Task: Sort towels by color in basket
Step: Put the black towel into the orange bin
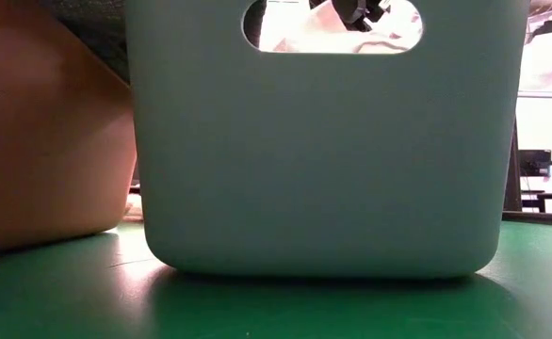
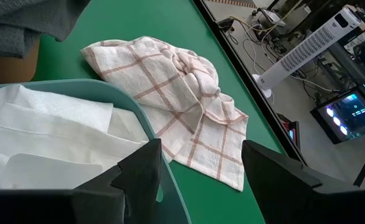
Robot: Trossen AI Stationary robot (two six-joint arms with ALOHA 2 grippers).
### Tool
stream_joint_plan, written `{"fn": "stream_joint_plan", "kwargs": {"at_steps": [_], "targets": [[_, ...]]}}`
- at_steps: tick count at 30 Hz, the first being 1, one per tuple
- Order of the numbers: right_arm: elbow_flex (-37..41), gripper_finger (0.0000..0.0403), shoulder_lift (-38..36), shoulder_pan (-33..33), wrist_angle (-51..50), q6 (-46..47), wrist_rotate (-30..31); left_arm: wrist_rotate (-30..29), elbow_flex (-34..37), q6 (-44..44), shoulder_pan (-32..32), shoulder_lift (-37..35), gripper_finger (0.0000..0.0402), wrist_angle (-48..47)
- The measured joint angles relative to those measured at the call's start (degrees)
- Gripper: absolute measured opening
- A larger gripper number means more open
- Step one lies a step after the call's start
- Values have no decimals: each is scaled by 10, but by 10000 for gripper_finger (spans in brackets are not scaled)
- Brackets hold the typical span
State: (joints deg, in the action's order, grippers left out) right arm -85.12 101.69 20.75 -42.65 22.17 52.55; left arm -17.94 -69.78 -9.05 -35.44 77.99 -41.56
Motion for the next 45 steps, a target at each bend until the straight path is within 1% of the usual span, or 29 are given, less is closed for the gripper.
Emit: {"fn": "stream_joint_plan", "kwargs": {"at_steps": [6,9,11,12,14,17,18,22,24,26,28,30,32,33,35,39,41,42,45], "targets": [[0,255,0,0,0,-1,0,12,0,19,14,83,219,21],[0,255,0,0,-2,-1,0,11,-4,49,16,108,217,13],[0,255,0,0,-2,-1,0,-5,-9,73,14,113,203,11],[0,255,0,0,-2,-1,0,-14,-11,86,11,112,188,14],[0,255,0,0,-2,-1,0,-30,-15,110,4,103,144,23],[0,255,0,0,-4,-1,0,-34,-17,128,-2,86,44,30],[0,255,0,0,-4,-1,0,-34,-17,129,-4,80,23,29],[0,255,0,0,-4,-1,0,-20,-16,141,-9,45,4,15],[0,255,0,2,-5,-1,0,11,-16,159,-17,15,3,11],[0,255,0,2,-7,-1,0,78,-16,177,-26,-18,2,10],[0,255,0,2,-9,-1,0,163,-16,169,-32,-54,2,2],[0,255,0,2,-10,-1,0,224,-16,114,-33,-87,1,-22],[0,255,0,2,-11,-1,0,253,-17,32,-32,-116,1,-63],[0,255,0,2,-11,0,0,251,-16,-5,-32,-126,1,-89],[0,255,0,2,-11,2,0,214,-7,-64,-33,-144,1,-139],[0,255,0,1,-9,3,0,102,38,-135,-35,-165,1,-203],[0,255,0,1,-6,3,0,53,68,-151,-29,-166,1,-205],[0,255,0,1,-5,3,0,40,83,-158,-25,-163,1,-203],[0,255,0,1,-4,3,0,39,128,-165,-13,-148,1,-155]]}}
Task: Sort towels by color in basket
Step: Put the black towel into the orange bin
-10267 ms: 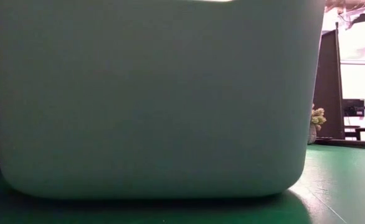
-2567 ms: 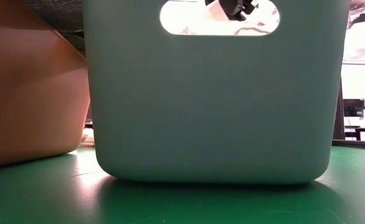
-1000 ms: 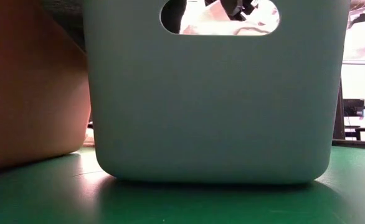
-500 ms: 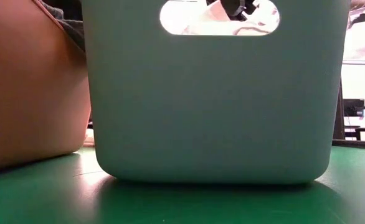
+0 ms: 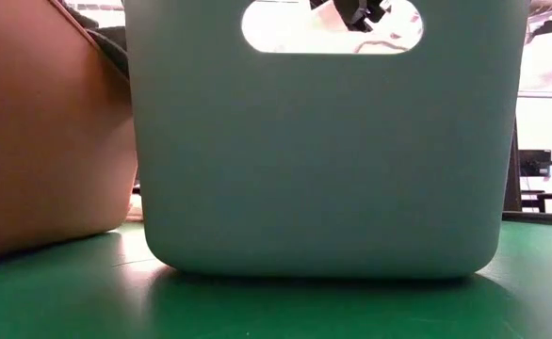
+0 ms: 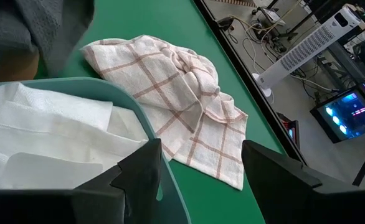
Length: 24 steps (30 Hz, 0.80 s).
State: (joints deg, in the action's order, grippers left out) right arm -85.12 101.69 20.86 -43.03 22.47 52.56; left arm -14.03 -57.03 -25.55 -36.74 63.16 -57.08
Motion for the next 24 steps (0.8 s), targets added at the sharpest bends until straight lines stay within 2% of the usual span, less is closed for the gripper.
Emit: {"fn": "stream_joint_plan", "kwargs": {"at_steps": [5,9,13,18,24], "targets": [[0,255,0,0,0,-2,0,21,54,8,2,43,7,155],[0,255,0,0,0,-3,0,42,58,34,2,99,42,223],[0,255,0,0,0,-3,0,61,29,47,2,148,93,205],[0,255,0,0,0,-4,0,122,-58,64,3,168,149,102],[0,255,0,-1,0,-4,0,118,-175,83,1,148,164,37]]}}
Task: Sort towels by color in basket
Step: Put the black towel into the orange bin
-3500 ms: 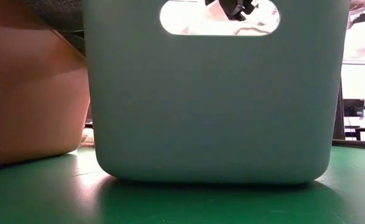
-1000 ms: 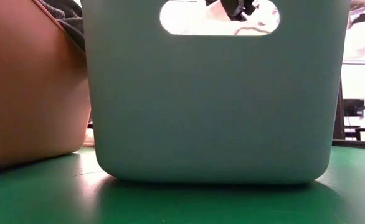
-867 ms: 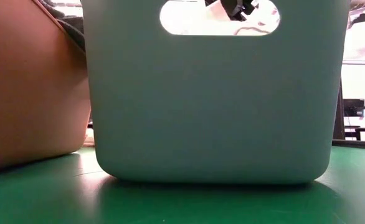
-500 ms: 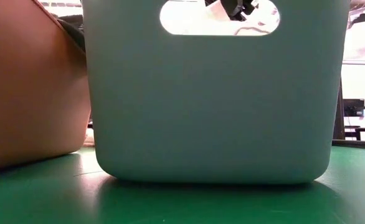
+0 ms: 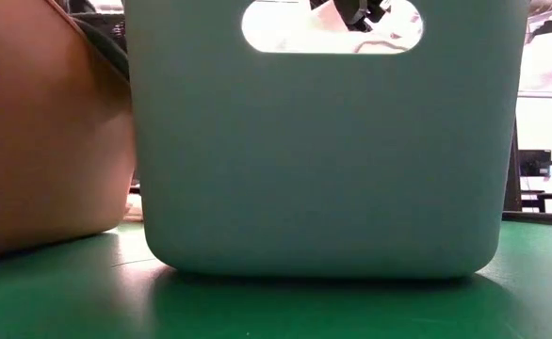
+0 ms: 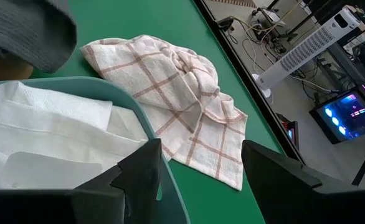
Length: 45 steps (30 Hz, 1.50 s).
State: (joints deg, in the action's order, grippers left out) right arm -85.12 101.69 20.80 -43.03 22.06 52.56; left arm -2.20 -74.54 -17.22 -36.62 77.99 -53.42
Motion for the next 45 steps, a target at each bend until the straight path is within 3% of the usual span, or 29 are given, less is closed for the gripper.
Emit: {"fn": "stream_joint_plan", "kwargs": {"at_steps": [8,14,20,29,32,37,45], "targets": [[0,255,0,1,0,0,0,-171,-37,51,8,-39,165,-90],[0,255,0,1,0,0,0,-295,-22,56,29,-40,165,-250],[0,255,0,1,0,0,0,-298,61,105,61,-40,165,-270],[0,255,0,1,2,-1,0,-322,152,282,76,-40,162,-88],[0,255,0,1,2,-5,0,-314,152,320,76,-41,132,-54],[0,255,0,1,2,-5,0,-305,152,319,76,-63,17,-48],[0,255,0,1,5,-5,0,-294,152,304,69,-169,1,2]]}}
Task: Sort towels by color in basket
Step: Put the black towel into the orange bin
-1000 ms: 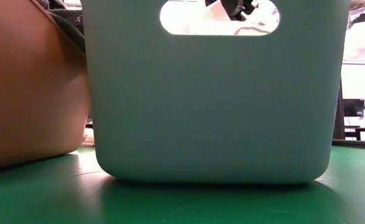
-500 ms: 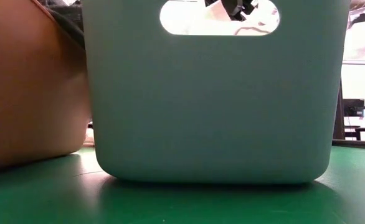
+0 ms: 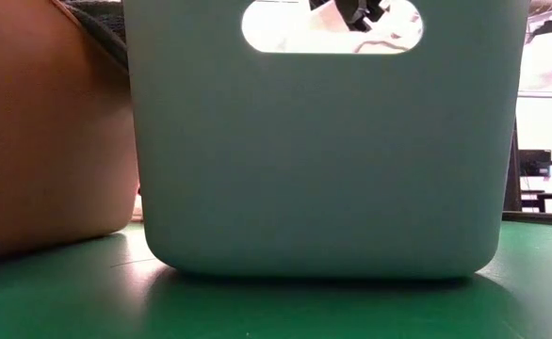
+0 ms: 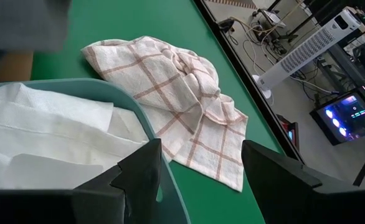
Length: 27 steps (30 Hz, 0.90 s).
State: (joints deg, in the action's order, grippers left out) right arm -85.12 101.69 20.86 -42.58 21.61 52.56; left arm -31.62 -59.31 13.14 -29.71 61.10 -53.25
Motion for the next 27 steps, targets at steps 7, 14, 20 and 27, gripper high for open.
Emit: {"fn": "stream_joint_plan", "kwargs": {"at_steps": [7,14,20,27], "targets": [[0,255,0,0,3,0,0,101,-1,-66,0,-129,1,82],[0,255,0,-1,4,-1,0,252,-1,-218,0,-170,0,157],[0,255,0,-1,10,-2,0,205,0,-232,-1,-151,0,205],[0,255,0,-1,10,-5,0,185,-1,-85,-3,-191,0,396]]}}
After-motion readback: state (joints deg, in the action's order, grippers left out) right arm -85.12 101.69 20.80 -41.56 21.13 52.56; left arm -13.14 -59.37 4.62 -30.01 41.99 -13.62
